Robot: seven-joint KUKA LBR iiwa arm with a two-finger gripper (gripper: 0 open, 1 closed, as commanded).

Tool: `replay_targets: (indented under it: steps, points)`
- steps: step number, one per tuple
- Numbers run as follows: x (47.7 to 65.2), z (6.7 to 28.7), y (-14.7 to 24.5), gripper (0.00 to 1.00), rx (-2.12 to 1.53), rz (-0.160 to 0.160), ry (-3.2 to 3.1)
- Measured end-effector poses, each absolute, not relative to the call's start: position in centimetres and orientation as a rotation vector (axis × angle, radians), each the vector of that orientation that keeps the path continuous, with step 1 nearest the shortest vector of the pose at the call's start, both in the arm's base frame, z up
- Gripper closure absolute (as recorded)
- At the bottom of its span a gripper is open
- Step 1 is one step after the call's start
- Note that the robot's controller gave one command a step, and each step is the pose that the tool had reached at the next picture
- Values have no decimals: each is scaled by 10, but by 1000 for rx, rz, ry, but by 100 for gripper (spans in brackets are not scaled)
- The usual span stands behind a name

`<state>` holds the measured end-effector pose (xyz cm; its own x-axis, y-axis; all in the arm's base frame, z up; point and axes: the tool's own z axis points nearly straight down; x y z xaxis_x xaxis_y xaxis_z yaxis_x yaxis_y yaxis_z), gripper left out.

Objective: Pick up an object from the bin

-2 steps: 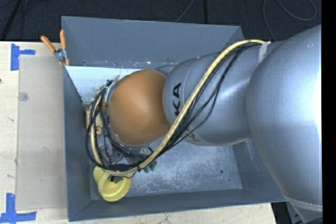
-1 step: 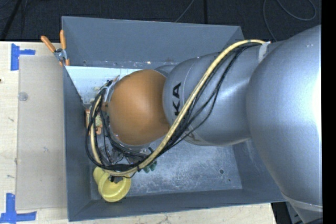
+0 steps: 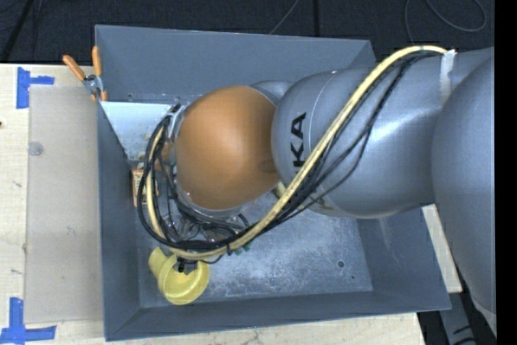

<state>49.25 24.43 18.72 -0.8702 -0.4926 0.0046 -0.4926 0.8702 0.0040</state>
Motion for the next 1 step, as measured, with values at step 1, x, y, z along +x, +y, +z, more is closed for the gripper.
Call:
replay_targets:
  steps: [1]
  points:
    - [503,256,235,100,768,-5,-3044]
